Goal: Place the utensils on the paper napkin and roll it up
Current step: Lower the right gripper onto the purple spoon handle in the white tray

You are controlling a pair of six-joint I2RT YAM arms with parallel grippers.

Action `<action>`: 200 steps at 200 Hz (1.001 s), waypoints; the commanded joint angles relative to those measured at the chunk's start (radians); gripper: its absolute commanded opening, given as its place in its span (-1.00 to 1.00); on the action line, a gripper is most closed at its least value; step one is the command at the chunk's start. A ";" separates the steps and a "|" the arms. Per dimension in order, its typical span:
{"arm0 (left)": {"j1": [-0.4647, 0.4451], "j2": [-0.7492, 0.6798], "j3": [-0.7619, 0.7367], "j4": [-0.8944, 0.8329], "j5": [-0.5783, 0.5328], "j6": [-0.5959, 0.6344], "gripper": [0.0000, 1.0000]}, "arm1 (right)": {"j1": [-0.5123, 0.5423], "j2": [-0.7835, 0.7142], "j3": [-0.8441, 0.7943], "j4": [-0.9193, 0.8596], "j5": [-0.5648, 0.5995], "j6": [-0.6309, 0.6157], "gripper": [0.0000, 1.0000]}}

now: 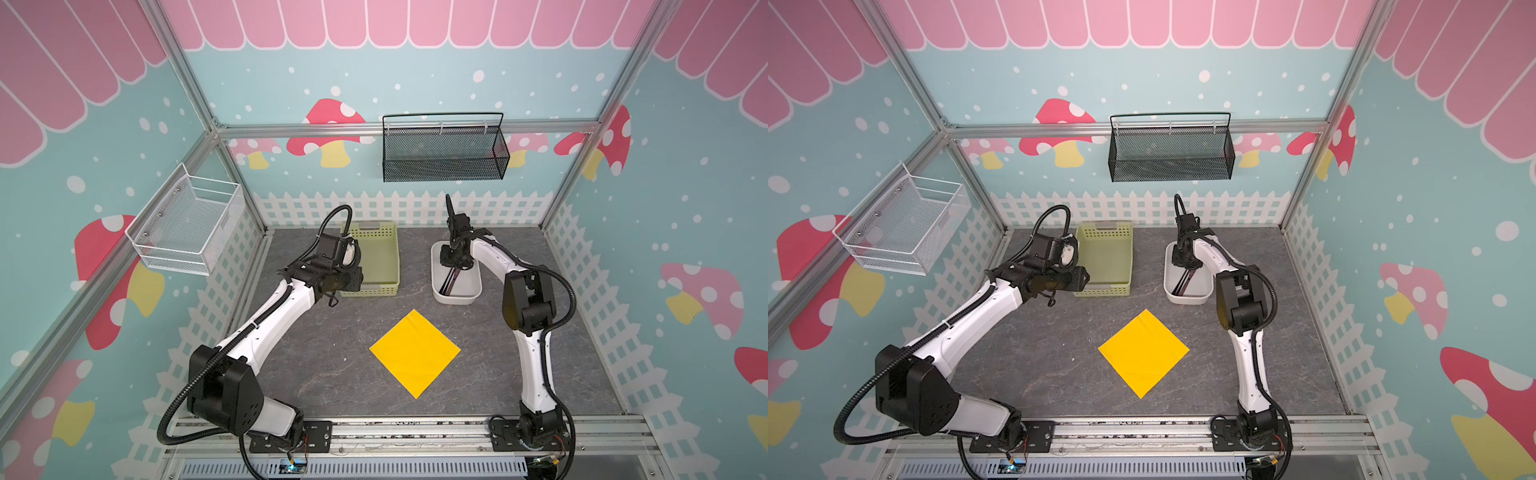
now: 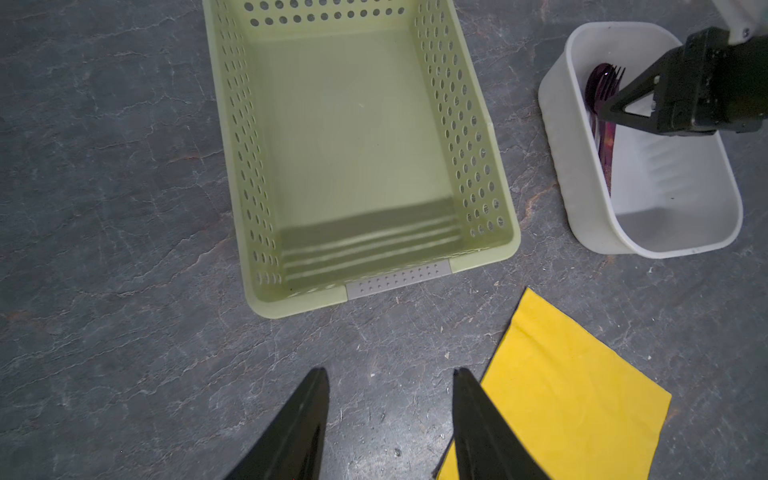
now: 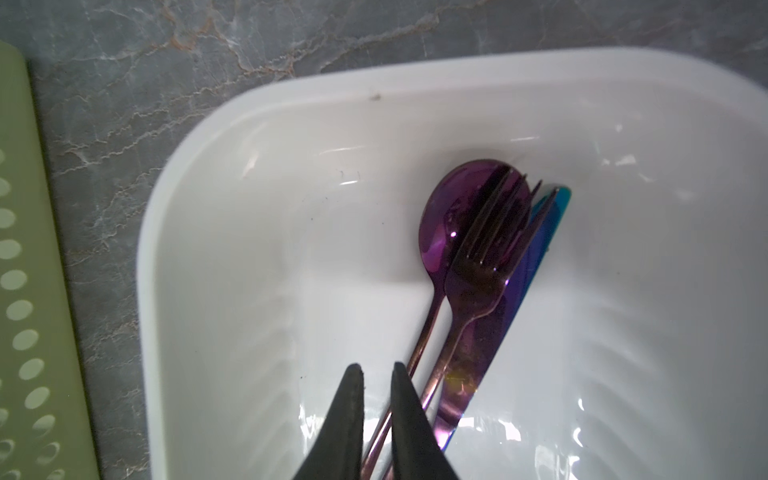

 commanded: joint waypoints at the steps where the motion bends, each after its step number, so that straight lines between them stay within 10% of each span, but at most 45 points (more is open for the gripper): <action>1: 0.014 0.009 0.008 -0.008 -0.006 -0.001 0.01 | 0.006 0.032 0.030 -0.043 0.025 0.033 -0.66; 200: 0.043 0.039 0.010 -0.004 0.049 -0.024 0.01 | 0.005 0.111 0.066 -0.063 0.069 0.028 -0.68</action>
